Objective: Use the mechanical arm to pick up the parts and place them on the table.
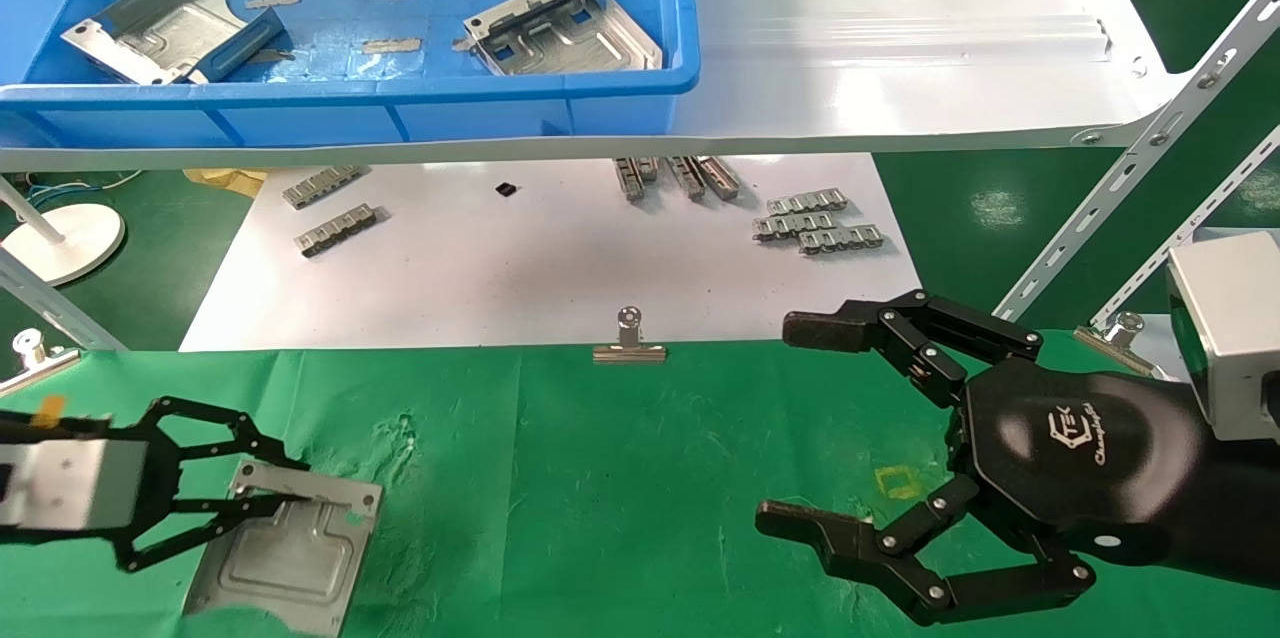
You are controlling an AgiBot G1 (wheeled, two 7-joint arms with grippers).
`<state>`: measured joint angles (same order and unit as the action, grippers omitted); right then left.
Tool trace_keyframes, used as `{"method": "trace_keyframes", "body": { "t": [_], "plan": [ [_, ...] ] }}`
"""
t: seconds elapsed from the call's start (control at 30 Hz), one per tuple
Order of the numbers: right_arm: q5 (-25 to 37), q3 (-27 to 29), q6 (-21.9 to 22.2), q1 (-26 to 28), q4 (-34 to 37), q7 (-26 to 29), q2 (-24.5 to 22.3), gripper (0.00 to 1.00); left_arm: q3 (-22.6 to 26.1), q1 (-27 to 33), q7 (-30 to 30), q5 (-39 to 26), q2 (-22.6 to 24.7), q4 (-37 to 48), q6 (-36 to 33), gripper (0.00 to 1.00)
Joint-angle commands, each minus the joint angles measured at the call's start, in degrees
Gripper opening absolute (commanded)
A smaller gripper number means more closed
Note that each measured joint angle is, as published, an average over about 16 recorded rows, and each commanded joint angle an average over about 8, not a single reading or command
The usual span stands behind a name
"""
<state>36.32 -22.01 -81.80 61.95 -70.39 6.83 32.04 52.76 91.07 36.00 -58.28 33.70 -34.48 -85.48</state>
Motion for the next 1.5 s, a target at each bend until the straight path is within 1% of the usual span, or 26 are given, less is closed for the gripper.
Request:
{"method": "trace_keyframes", "body": {
  "t": [0.03, 0.07, 0.1, 0.2, 0.23, 0.53, 0.73, 0.83, 0.93, 1.13, 1.27, 1.5],
  "plan": [
    [0.0, 0.0, 0.0, 0.0, 0.0, 0.0, 0.0, 1.0, 0.65, -0.7, 1.6, -1.59, 1.27, 2.15, 2.3, 0.5],
    [0.0, 0.0, 0.0, 0.0, 0.0, 0.0, 0.0, 1.0, 0.52, -1.04, 1.54, -1.22, 1.72, 3.16, 2.67, 0.62],
    [0.0, 0.0, 0.0, 0.0, 0.0, 0.0, 0.0, 1.0, 0.34, -1.32, 1.42, -0.69, 2.14, 4.17, 2.77, 0.72],
    [0.0, 0.0, 0.0, 0.0, 0.0, 0.0, 0.0, 1.0, -0.2, -1.79, 1.43, 0.72, 3.09, 6.76, 2.36, 0.95],
    [0.0, 0.0, 0.0, 0.0, 0.0, 0.0, 0.0, 1.0, -0.3, -1.82, 1.53, 1.02, 3.4, 7.5, 2.1, 1.0],
    [0.0, 0.0, 0.0, 0.0, 0.0, 0.0, 0.0, 1.0, -0.3, -1.55, 4.41, 1.27, 6.14, 12.74, 0.91, 1.0],
    [0.0, 0.0, 0.0, 0.0, 0.0, 0.0, 0.0, 1.0, -0.63, -0.89, 6.74, 1.79, 6.81, 14.78, -0.94, 1.0],
    [0.0, 0.0, 0.0, 0.0, 0.0, 0.0, 0.0, 1.0, -0.81, -0.46, 5.79, 2.75, 6.96, 15.71, -3.27, 1.0],
    [0.0, 0.0, 0.0, 0.0, 0.0, 0.0, 0.0, 1.0, -0.96, -0.39, 3.3, 4.44, 6.99, 16.36, -5.08, 1.0],
    [-0.01, 0.0, 0.01, -0.01, 0.01, 0.0, -0.01, 1.0, -1.22, -1.14, -1.26, 8.05, 6.82, 16.83, -6.33, 1.0],
    [-0.01, 0.01, 0.02, -0.02, 0.01, 0.0, -0.01, 1.0, -1.32, -1.46, -1.84, 8.96, 6.76, 16.92, -6.52, 1.0],
    [-0.01, 0.01, 0.01, -0.02, 0.01, 0.0, -0.01, 1.0, -1.64, -1.53, -1.62, 8.24, 6.69, 16.17, -6.25, 1.0]
  ]
}}
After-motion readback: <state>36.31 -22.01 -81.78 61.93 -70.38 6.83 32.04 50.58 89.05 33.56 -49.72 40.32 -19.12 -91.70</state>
